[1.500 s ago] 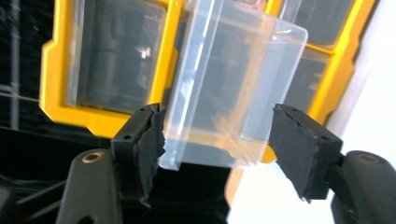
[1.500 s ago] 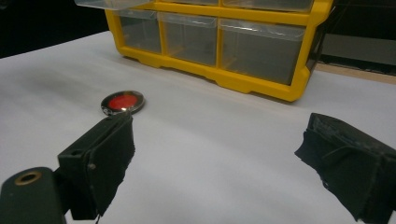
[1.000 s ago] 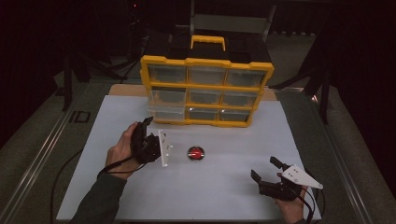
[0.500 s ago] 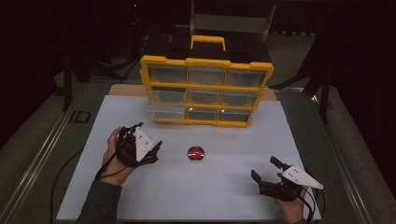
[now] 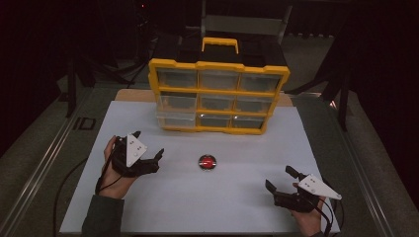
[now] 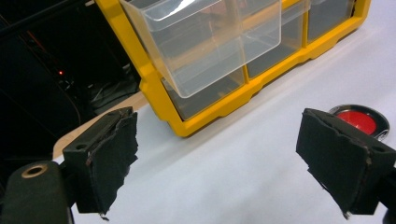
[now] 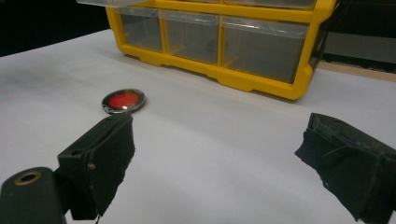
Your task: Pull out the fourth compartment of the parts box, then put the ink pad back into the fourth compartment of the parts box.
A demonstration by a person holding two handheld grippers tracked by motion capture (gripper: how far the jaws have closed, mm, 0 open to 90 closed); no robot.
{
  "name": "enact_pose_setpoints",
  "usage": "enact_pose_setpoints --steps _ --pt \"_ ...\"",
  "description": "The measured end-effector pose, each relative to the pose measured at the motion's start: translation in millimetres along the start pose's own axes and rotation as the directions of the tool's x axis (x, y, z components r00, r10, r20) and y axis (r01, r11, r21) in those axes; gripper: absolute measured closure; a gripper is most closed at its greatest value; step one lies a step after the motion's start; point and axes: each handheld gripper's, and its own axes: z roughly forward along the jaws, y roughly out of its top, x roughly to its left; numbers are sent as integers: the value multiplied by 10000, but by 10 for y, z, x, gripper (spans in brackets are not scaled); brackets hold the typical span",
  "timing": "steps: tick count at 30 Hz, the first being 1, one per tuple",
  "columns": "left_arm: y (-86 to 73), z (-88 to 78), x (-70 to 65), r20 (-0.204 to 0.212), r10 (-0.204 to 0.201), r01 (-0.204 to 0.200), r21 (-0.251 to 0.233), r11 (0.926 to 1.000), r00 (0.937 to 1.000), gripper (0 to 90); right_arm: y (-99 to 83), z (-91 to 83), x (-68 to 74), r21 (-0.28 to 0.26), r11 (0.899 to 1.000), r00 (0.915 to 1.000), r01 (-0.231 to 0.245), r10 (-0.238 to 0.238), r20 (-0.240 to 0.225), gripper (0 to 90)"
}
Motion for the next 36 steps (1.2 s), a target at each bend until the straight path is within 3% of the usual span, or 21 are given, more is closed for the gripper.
enact_pose_setpoints --steps 6,11,14,19,23,26,28,33,36 --pt "-123 -30 39 406 -726 729 -50 9973 9965 105 1 5 0 1 10000 10000 16 -16 -98 91" --pt "-249 -67 99 634 -1509 1505 112 9886 9865 66 -3 20 8 82 10000 9998 7 -5 -183 91" --pt "-279 -114 82 791 -1442 1424 284 9894 9864 14 -3 31 7 71 10000 9998 -1 2 -222 91" --pt "-341 -196 46 860 -1273 1284 -74 9917 9881 7 -1 45 10 145 9999 9994 7 -2 -342 91" --pt "-436 -214 56 1093 -1656 1676 -92 9858 9801 4 4 41 18 112 9999 9993 28 -23 -372 91" --pt "-522 -235 60 1362 -2086 2137 -240 9766 9685 3 6 40 15 118 9999 9992 -8 13 -398 91" --pt "-562 -238 47 1365 -2119 2175 -275 9757 9677 3 5 45 14 158 9999 9992 -9 16 -396 91" --pt "-638 -257 17 1288 -1933 2000 -410 9789 9726 3 18 53 17 211 9998 9989 -32 42 -477 90" --pt "-673 -318 32 991 -1851 1915 -587 9797 9777 2 26 33 3 141 9999 9989 -80 86 -456 90"
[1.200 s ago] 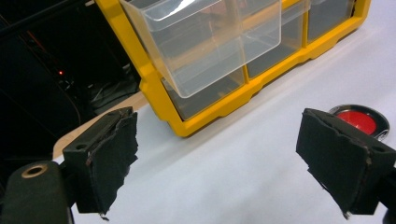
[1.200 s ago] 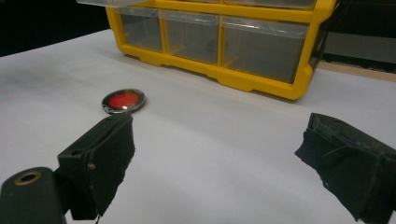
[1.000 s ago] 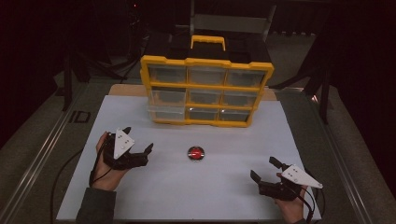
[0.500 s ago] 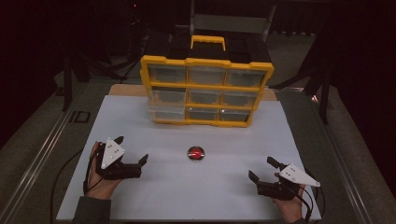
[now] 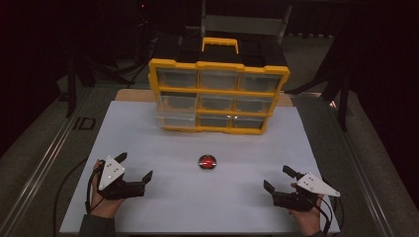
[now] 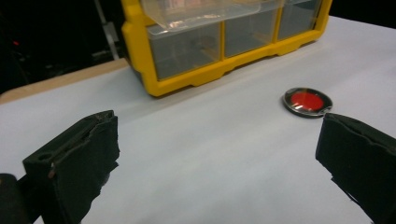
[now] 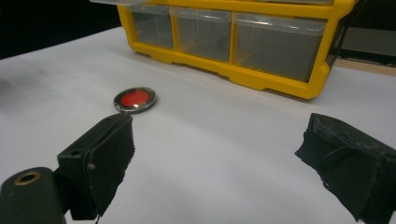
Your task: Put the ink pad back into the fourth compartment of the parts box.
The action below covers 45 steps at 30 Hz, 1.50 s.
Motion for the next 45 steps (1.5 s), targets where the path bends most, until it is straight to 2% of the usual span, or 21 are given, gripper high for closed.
enact_pose_setpoints --steps 7,14,19,24,29,36,41,45 --pt "-68 -100 99 -583 -433 415 -326 9986 9974 1 13 -31 -18 -93 9998 9998 -184 184 31 90" --pt "-116 -162 124 -755 -452 430 -312 9986 9961 2 32 -21 -13 -49 9997 9997 -228 228 -47 90" --pt "-154 -149 159 -822 -614 599 -206 9980 9947 2 66 -18 1 36 9998 9997 -202 203 -131 90" --pt "-175 -149 166 -1204 -502 501 -38 9987 9914 2 139 -30 8 127 9998 9997 -156 159 -211 83" --pt "-184 -154 173 -1185 -688 680 -116 9976 9906 2 248 -34 19 208 9998 9994 -22 29 -352 83" --pt "-187 -129 162 -1129 -647 654 25 9979 9915 2 368 48 44 605 9980 9985 164 -133 -522 83" --pt "-189 -126 163 -1092 -765 772 24 9970 9911 2 479 100 70 726 9967 9966 351 -295 -770 83" --pt "-190 -120 158 -1102 -706 716 52 9974 9914 2 559 132 103 846 9950 9948 537 -460 -910 83"
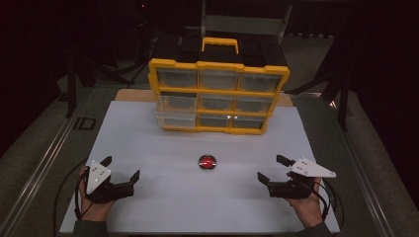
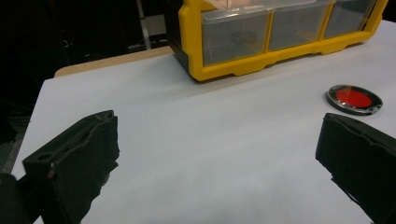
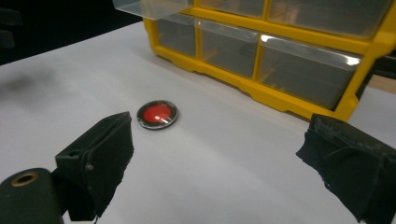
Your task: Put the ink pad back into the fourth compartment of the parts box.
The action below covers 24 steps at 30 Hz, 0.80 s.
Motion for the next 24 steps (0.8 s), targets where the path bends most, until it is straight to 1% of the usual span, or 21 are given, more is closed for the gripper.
enact_pose_setpoints --steps 1,2,5,10,12,14,18,22,24 --pt "-2 9 -16 3 146 -146 41 9999 9999 2 69 26 25 148 9998 9999 118 -117 -70 83" --pt "-2 10 -19 -15 197 -197 42 9998 9998 2 95 42 31 224 9996 9998 168 -166 -99 83" --pt "-2 13 -26 -34 223 -223 32 9997 9997 2 167 96 38 461 9983 9993 355 -347 -169 83" --pt "-4 24 -31 -125 307 -306 70 9995 9995 2 295 170 22 658 9970 9986 413 -391 -346 83" --pt "-6 29 -29 -141 305 -304 75 9995 9994 2 319 183 18 664 9967 9984 468 -446 -349 83" --pt "-9 32 -22 -156 244 -244 28 9997 9996 2 391 219 13 675 9962 9977 556 -529 -422 83" --pt "-11 21 -17 -233 270 -270 11 9996 9994 2 482 268 22 759 9950 9969 650 -614 -490 83" --pt "-12 22 -19 -243 273 -273 -1 9996 9993 2 542 311 39 895 9930 9958 770 -723 -554 83" --pt "-9 23 -25 -230 294 -294 -8 9996 9993 2 596 356 64 1129 9895 9946 904 -838 -618 83"
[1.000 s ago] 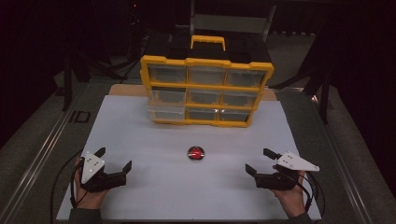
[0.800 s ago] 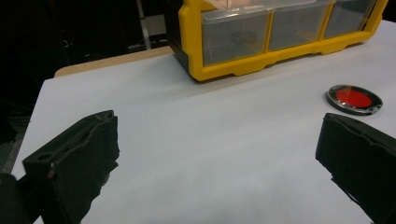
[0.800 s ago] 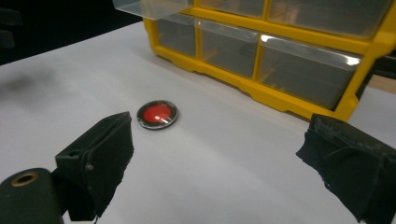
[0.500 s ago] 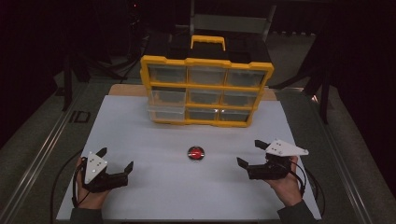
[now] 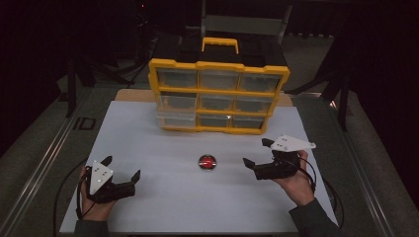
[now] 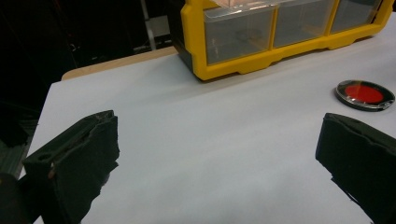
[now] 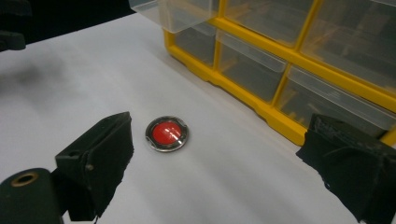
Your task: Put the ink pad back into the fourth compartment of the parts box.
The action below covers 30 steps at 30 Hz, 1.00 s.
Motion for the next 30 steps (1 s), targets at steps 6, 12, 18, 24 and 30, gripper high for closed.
enact_pose_setpoints --steps 6,12,18,24,30 --pt "0 1 -4 6 11 -11 5 10000 10000 2 119 79 28 251 9993 9995 278 -273 -186 83" --pt "-4 8 -11 41 30 -30 15 10000 10000 2 230 153 51 563 9976 9982 410 -385 -452 78" --pt "-3 4 -7 42 35 -35 21 10000 10000 2 305 225 92 857 9942 9963 645 -593 -620 78" --pt "-4 2 0 44 66 -66 15 10000 10000 2 422 311 104 1064 9912 9945 788 -708 -770 77" --pt "-4 4 -3 38 -2 2 -36 10000 10000 3 509 405 163 1385 9840 9909 1120 -1001 -900 77"
